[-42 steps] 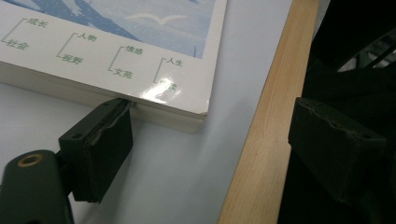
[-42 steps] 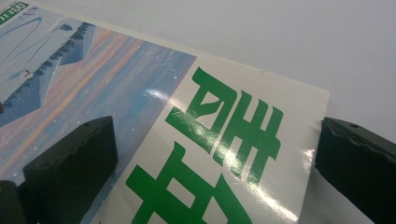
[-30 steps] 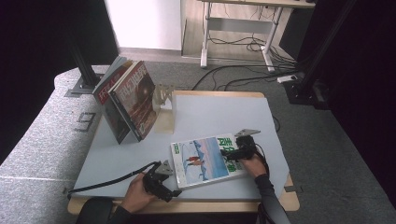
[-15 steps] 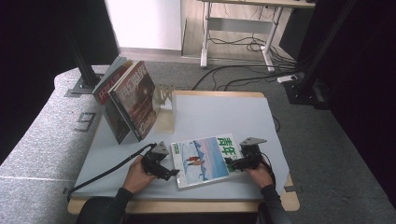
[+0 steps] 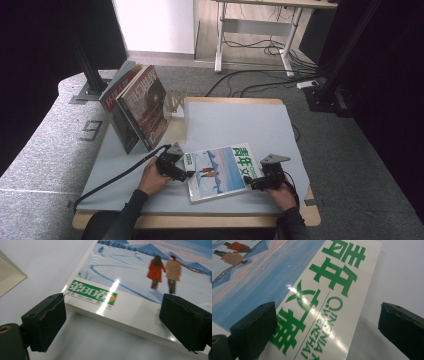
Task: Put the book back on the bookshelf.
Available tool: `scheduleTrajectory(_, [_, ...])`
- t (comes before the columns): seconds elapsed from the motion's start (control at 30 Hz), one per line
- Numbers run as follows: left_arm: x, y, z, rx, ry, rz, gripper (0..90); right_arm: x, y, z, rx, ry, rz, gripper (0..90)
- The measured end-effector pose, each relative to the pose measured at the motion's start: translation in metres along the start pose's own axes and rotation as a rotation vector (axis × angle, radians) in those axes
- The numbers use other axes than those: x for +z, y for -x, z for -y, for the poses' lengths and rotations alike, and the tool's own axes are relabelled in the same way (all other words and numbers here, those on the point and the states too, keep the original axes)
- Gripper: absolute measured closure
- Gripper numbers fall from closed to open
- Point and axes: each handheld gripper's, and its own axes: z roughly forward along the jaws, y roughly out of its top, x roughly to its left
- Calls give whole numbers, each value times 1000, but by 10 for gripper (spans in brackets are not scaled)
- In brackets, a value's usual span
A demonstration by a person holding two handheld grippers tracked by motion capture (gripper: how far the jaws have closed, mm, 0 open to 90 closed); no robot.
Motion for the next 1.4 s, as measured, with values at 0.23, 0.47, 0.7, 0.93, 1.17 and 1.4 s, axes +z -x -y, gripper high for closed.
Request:
scheduleTrajectory(0.23, [10, -12, -7, -18, 12, 15, 79, -9, -5, 10, 10, 7, -14, 19])
scheduleTrajectory(0.47, [18, -18, -10, -44, 21, 49, 83, -16, -6, 18, 20, 7, -32, 18])
scheduleTrajectory(0.7, [22, -22, -10, -65, 30, 85, 96, -21, -9, 27, -6, -33, -18, 9])
scheduleTrajectory(0.93, [20, -18, -10, -79, 20, 66, 115, -19, -7, 28, -12, -41, -10, 0])
scheduleTrajectory(1.17, [14, -12, -9, -95, -19, 59, 124, -19, -3, 27, -8, -40, 7, 0])
scheduleTrajectory(1.4, [6, -6, 1, -92, -22, 75, 131, -15, 7, 24, 26, -31, 35, 0])
